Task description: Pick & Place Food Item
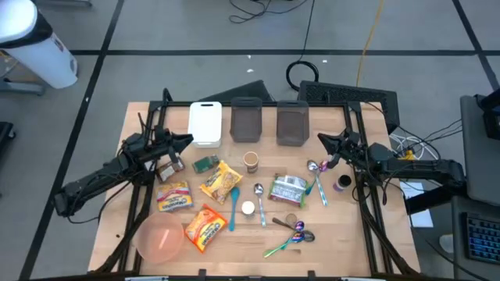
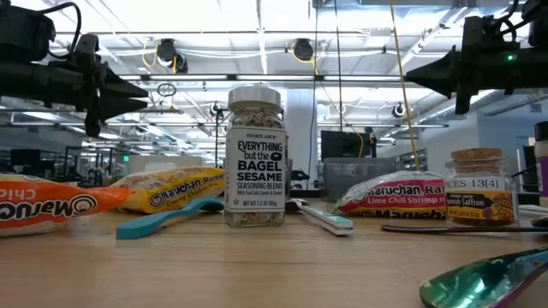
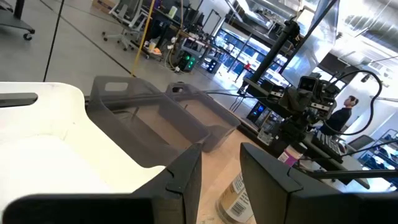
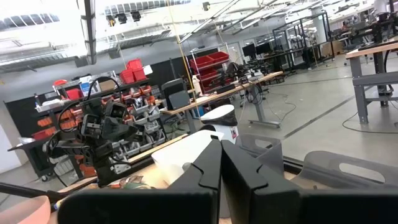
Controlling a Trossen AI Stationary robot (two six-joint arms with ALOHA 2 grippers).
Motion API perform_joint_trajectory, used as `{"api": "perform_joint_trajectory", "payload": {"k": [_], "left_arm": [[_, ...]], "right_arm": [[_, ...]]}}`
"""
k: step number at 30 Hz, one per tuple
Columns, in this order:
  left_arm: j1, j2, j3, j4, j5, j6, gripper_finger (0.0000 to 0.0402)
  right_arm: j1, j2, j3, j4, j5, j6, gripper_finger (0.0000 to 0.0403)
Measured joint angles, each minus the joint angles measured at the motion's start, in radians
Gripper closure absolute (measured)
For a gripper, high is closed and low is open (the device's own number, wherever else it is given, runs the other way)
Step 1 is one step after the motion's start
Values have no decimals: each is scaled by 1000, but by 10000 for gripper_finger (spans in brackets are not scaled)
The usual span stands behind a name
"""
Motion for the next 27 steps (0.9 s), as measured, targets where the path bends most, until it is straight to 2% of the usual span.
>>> {"api": "perform_joint_trajectory", "payload": {"k": [14, 19, 21, 24, 27], "left_arm": [[0, 0, 0, 0, 0, 0, 286], [0, 0, 0, 0, 0, 0, 286], [0, 0, 0, 0, 0, 0, 286], [0, 0, 0, 0, 0, 0, 286], [0, 0, 0, 0, 0, 0, 286]], "right_arm": [[0, 0, 0, 1, 0, 5, 403], [0, 0, 0, 40, -6, 92, 403], [0, 1, 0, 55, -41, 103, 403], [0, 15, 26, 108, -163, 82, 403], [0, 58, 86, 133, -265, -73, 403]]}}
